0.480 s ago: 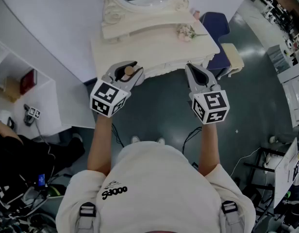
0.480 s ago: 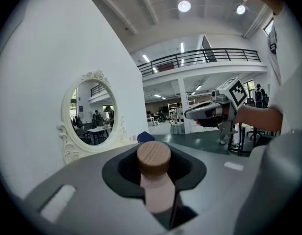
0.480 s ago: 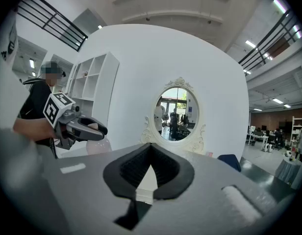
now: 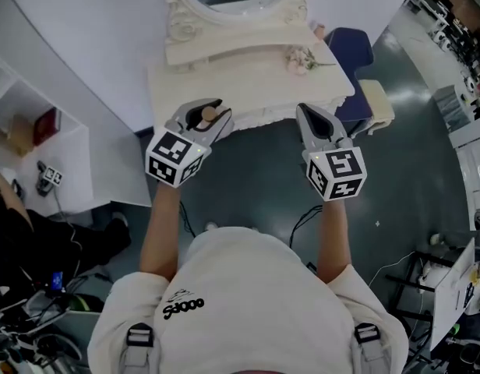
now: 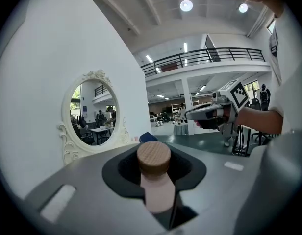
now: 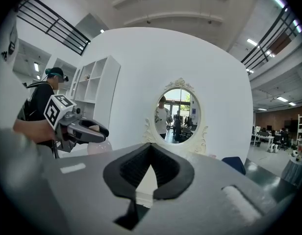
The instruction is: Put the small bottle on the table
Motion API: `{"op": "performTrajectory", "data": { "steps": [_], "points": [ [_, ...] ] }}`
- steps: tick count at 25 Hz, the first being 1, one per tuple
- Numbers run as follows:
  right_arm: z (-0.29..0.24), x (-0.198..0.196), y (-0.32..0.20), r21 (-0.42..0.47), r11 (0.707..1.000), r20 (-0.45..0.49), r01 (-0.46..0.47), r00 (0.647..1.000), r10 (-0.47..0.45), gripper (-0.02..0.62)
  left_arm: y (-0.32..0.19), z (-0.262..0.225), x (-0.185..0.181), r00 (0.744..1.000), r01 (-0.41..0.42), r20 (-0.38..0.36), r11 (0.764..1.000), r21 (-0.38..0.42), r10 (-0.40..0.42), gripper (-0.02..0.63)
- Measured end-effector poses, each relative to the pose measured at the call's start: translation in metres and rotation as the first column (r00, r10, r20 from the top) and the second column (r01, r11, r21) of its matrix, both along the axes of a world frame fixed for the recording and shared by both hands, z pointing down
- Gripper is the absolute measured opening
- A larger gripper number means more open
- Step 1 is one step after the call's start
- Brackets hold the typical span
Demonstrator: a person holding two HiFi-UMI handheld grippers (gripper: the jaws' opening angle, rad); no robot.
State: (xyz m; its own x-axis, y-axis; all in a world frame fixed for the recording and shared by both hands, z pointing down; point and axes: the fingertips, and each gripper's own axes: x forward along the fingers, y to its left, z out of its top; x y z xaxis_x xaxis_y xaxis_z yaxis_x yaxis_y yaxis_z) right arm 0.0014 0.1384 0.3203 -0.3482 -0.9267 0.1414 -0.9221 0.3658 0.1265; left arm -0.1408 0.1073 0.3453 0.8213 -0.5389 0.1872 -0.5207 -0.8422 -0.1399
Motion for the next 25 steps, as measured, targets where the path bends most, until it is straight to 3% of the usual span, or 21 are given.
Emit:
{"op": "performTrajectory", "data": {
  "steps": [5, 14, 25],
  "points": [
    [0.002, 0.023, -0.006, 0.019, 1.000, 0.011, 0.015, 1.000, -0.015, 0.002, -0.003, 0.008, 0.015, 0.999, 0.041, -0.007, 0.999, -0.013, -0.041, 0.123],
    [0.024, 0.054, -0.030, -0.030, 0.998, 0.030, 0.061, 0.998, -0.060, 0.002, -0.021, 0.020, 0.038, 0.995, 0.096, 0.009, 0.995, -0.035, -0.095, 0.123],
    [0.030, 0.065, -0.132, -0.034, 0.998, -0.013, 0.047, 0.999, -0.047, 0.002, -0.132, 0.021, 0.056, 0.997, 0.071, 0.018, 0.997, -0.018, -0.071, 0.123]
  ]
}}
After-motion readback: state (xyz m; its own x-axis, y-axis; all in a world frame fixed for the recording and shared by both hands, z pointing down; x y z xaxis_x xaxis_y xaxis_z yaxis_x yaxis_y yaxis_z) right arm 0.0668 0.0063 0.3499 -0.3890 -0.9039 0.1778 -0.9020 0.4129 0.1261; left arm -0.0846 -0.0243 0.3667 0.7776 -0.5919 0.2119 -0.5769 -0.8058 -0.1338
